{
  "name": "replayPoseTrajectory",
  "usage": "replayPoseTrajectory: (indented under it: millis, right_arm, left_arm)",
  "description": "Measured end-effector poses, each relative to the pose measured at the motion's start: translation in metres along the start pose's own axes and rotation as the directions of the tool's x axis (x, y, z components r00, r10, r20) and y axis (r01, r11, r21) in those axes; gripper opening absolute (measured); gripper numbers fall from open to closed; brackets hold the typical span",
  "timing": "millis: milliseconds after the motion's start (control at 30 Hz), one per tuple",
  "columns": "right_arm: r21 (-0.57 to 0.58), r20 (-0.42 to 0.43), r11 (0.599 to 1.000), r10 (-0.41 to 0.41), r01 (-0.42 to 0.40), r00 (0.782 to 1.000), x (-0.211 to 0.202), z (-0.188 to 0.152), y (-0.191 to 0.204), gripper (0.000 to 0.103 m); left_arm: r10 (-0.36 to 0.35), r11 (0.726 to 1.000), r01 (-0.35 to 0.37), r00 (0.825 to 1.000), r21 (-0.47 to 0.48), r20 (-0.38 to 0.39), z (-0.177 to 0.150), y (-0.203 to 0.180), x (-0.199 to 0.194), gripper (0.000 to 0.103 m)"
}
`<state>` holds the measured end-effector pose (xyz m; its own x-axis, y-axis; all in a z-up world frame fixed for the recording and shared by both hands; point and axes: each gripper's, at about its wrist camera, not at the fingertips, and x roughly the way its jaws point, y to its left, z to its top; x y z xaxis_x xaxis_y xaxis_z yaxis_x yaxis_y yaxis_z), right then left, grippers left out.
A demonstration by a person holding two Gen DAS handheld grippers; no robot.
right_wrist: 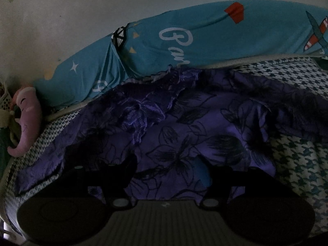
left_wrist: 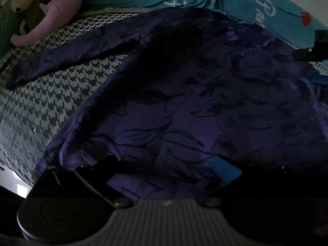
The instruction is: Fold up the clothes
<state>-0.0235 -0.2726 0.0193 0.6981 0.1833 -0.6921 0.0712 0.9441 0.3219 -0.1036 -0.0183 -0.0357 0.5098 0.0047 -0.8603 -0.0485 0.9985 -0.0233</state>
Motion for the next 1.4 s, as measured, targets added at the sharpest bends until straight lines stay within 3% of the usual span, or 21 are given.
replayPoseTrajectory:
  millis: [867,1400]
  right_arm:
    - [0.004,-0.001,1.0,-0.028,0.028,1.0,-0.008,-0.001,-0.013,0.063]
    - [0.051,0.018,0.998,-0.031,0.03,0.999,-0.019,0.01,-0.025,0.064]
  left_arm:
    - [-0.001,0.999,-0.002,0.998,0.047,0.065,-0.008,-0.014,-0.034,0.103]
    - [-0.064,0.996,0.061,0.997,0.058,0.051,-0.01,-0.034,-0.043,0.103]
